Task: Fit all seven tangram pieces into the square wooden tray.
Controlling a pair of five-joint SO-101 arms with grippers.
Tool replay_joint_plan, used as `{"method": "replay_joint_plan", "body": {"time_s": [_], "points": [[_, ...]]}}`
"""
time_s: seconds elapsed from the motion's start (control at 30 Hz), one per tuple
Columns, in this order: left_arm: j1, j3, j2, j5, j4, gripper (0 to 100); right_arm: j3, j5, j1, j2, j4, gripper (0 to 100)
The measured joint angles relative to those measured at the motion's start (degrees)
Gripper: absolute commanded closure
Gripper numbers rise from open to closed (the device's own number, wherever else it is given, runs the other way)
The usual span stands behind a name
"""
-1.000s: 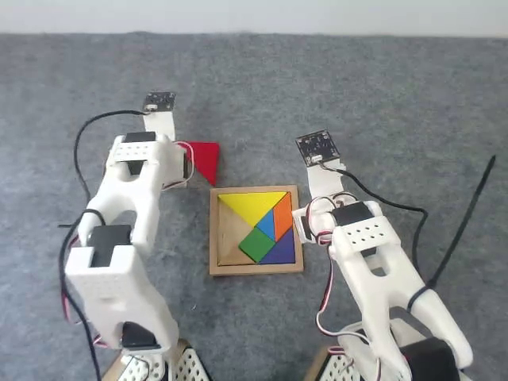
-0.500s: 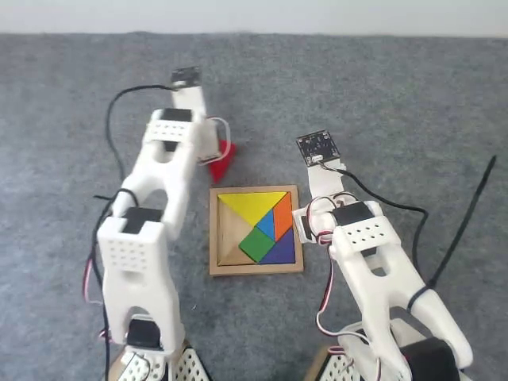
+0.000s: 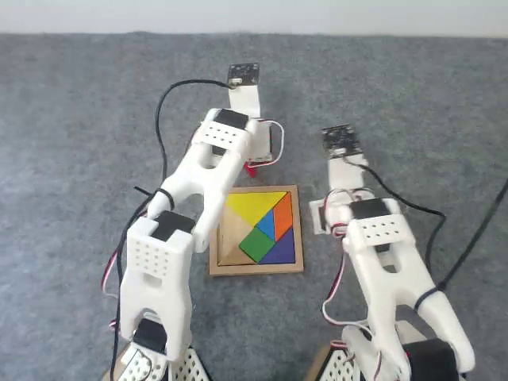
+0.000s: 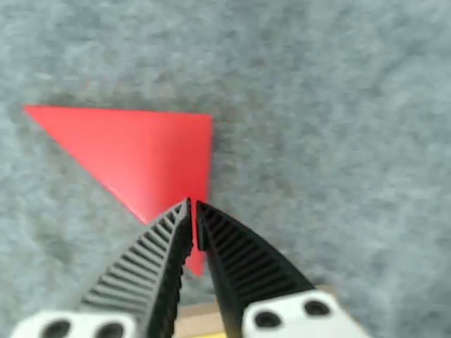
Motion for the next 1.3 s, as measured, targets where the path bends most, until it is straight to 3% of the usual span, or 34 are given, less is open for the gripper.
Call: {"method": "replay_joint_plan", "body": {"time_s": [0.13,0.37,0.57,0.67,0.83,1.0,1.13,1.3], "points": [[-1.05,-0.09,-0.18,4.22,0.62,99,-1.41,2.02,2.46,0.00,-0.79,98.9],[-10.99,4.22,-11.69,2.20,5.27,99,-6.51,16.18,1.76,0.00,-1.58,98.9],[-13.45,26.37,-32.53,-0.26,-7.82,99,-16.62,16.09,-3.96,6.15,-0.18,98.7],[-17.58,40.26,-44.92,-2.02,-17.14,99,-27.52,16.35,-7.38,16.79,5.45,94.7],[-24.00,62.15,-58.37,-7.21,-30.33,99,-50.55,21.36,-13.98,35.78,17.32,78.6],[-30.15,70.51,-63.56,-13.27,-32.18,99,-70.07,23.91,-17.93,50.46,22.33,75.7],[-33.58,71.74,-64.97,-19.43,-31.65,99,-82.90,24.09,-20.13,60.57,24.70,62.3],[-37.36,73.14,-64.70,-25.23,-31.65,99,-101.36,21.19,-20.75,73.85,29.19,61.5]]}}
